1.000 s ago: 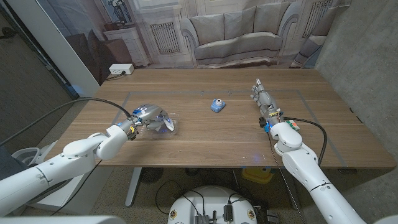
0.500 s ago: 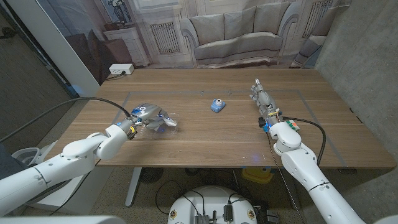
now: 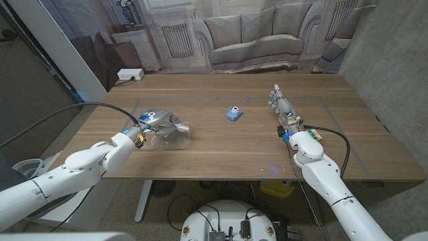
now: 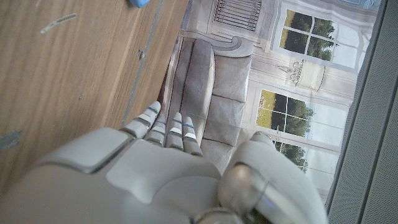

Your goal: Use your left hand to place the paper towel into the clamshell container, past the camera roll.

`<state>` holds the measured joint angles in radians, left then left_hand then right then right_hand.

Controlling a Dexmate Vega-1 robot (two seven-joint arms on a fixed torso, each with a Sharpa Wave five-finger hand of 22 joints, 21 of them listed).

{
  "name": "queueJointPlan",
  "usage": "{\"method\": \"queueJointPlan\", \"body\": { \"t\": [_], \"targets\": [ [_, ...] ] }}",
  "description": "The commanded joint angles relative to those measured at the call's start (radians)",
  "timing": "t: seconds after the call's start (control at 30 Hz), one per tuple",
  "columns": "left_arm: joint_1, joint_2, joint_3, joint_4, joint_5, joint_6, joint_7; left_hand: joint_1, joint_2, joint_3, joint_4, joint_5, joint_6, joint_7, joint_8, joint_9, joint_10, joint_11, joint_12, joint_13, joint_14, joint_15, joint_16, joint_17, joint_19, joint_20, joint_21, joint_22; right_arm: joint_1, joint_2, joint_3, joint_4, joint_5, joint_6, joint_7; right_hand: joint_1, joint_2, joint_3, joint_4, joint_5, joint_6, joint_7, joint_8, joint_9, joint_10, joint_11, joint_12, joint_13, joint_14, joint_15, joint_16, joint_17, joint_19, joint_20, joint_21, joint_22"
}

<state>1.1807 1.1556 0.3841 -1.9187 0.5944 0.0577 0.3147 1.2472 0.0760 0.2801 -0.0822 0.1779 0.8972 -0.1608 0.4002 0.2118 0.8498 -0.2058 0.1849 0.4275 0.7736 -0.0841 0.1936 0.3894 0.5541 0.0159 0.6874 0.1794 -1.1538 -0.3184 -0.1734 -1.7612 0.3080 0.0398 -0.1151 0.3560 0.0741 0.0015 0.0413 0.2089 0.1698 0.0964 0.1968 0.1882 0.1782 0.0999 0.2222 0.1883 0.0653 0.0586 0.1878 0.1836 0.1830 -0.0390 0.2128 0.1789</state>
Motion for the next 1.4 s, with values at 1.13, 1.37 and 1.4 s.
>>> {"method": "queueJointPlan", "body": {
  "t": [1.13,1.37,1.4],
  "targets": [
    [0.015,0.036,-0.017,-0.039,-0.057,0.019,-0.078,-0.218,-0.084,-0.096,0.087,0.017,-0.136,0.002,-0.074,-0.012,-0.214,0.005,-0.001,-0.064,-0.237,-0.037,0.001,-0.058,-0.158,0.061,-0.092,0.003,-0.028,0.004,0.006,-0.016,-0.003,0.018,-0.006,0.002,0.006,-0.002,-0.006,-0.002,0.009,-0.006,0.001,0.002,0.013,0.001,0.000,0.002,0.010,0.002,0.001,0.002,0.013,-0.009,-0.003,0.006],
    [0.015,0.041,-0.018,-0.044,-0.064,0.025,-0.094,-0.297,-0.091,-0.128,0.129,0.032,-0.168,0.019,-0.097,-0.013,-0.268,0.016,-0.003,-0.079,-0.293,-0.014,-0.002,-0.071,-0.189,0.081,-0.119,0.002,-0.032,0.003,0.007,-0.019,-0.001,0.018,-0.005,0.002,0.007,-0.003,-0.006,-0.003,0.009,-0.006,0.001,0.002,0.015,0.000,0.001,0.002,0.011,0.002,0.001,0.002,0.013,-0.009,-0.003,0.006],
    [0.015,0.040,-0.019,-0.043,-0.069,0.021,-0.093,-0.308,-0.092,-0.132,0.135,0.033,-0.171,0.018,-0.100,-0.012,-0.273,0.016,-0.003,-0.081,-0.295,-0.014,-0.001,-0.073,-0.190,0.082,-0.121,0.002,-0.033,0.002,0.008,-0.019,0.000,0.017,-0.005,0.002,0.007,-0.003,-0.006,-0.003,0.010,-0.005,0.001,0.002,0.015,-0.001,0.001,0.002,0.011,0.002,0.001,0.002,0.013,-0.009,-0.003,0.006]
  ]
}}
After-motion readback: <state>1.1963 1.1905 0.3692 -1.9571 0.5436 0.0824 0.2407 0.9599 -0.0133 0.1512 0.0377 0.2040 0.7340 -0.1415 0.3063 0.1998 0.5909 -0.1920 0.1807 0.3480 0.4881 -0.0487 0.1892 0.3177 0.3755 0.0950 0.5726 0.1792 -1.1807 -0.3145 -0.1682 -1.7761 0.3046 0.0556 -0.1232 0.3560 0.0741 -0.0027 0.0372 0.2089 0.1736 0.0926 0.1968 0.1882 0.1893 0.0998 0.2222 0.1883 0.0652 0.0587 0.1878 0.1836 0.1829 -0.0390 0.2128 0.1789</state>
